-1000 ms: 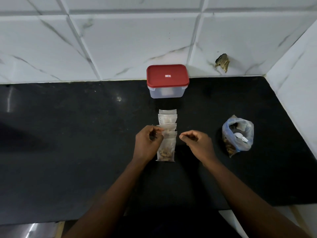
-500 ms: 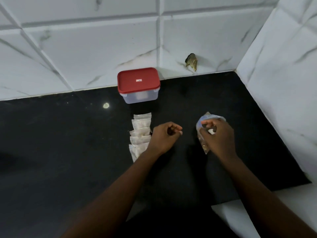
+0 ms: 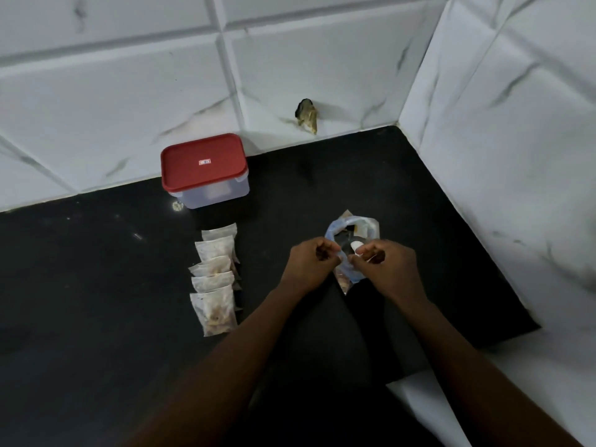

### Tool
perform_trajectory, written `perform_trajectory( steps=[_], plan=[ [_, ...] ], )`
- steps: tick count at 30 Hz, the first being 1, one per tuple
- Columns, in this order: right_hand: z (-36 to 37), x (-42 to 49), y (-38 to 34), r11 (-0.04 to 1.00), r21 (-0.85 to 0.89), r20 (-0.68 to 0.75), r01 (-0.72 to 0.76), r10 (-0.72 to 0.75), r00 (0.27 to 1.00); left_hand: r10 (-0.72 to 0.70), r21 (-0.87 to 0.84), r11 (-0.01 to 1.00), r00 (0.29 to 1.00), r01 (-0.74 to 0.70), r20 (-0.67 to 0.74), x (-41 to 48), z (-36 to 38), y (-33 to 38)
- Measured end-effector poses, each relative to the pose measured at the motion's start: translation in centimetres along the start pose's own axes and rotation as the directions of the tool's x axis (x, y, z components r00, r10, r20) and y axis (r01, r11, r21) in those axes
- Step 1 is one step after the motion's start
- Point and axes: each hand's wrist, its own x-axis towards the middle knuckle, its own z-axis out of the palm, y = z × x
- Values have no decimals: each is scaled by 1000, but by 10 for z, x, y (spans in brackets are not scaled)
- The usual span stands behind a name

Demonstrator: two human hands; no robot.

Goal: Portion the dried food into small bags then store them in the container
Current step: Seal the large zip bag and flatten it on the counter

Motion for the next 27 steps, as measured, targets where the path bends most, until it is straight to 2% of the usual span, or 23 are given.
perform_trajectory(
  steps=[9, 14, 21, 27],
  plan=[
    [-19, 6, -12, 984, 139, -88, -107, 120, 989, -36, -29, 999, 999, 37, 39, -1, -16, -3],
    [-12, 27, -30, 987, 160, -62, -9, 19, 998, -79, -6, 997, 996, 80, 30, -3, -32, -9],
    [44, 84, -61, 973, 196, 14, 122, -127, 992, -83, -9, 997, 994, 83, -75, -4, -54, -23],
    [98, 134, -71, 980, 136, 18, 147, -151, 988, -105, -32, 994, 983, 101, -153, 3, -71, -35]
  ],
)
